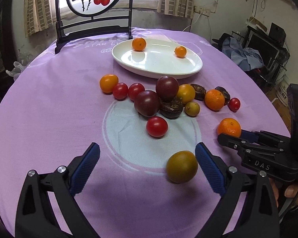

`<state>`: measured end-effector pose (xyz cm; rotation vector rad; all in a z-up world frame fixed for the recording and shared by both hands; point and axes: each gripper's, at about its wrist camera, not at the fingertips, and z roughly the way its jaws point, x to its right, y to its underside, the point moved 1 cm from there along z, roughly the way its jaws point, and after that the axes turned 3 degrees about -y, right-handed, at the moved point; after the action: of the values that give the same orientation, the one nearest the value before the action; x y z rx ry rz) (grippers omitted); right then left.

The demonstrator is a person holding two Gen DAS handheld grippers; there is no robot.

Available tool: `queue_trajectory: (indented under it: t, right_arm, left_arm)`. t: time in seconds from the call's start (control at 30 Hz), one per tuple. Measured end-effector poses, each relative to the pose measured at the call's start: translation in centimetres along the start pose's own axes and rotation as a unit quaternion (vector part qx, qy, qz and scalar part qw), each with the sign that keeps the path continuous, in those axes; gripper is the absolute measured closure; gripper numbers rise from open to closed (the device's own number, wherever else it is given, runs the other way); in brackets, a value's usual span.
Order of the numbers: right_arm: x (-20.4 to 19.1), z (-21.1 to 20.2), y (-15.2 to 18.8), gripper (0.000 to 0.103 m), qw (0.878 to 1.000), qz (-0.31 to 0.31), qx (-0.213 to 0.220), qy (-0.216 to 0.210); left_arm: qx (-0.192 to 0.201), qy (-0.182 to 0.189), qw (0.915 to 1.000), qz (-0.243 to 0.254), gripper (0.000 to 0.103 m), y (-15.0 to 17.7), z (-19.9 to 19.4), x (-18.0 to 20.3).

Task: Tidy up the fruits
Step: 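Grasp the yellow-green tomato with the left tool while the right tool holds the mandarin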

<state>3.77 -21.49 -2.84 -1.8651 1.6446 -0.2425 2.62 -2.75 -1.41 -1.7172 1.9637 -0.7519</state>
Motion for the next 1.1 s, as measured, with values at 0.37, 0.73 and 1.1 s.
queue_trajectory:
  t: [0.37,0.73,1.1]
  right_arm:
    - [0.0,0.0,0.0,0.060,1.000,0.001,0.000,-0.001]
    - [0.0,-0.1,0.0,0.060,1.000,0.004,0.001,-0.007]
    - [-0.3,-2.0,0.0,0.061,0.999,-0.009,0.038,-0.018]
  left_arm:
    - [-0.029,-0.001,0.9976,0.064,0.015,1.8,1.6,2.8]
    - [-0.047,0.023,0.9929,0.107,0.066,1.8,3.1,5.0]
    - [-0.007,0.022,0.9953,0.094,0.066,-1.5,0.2,2.9]
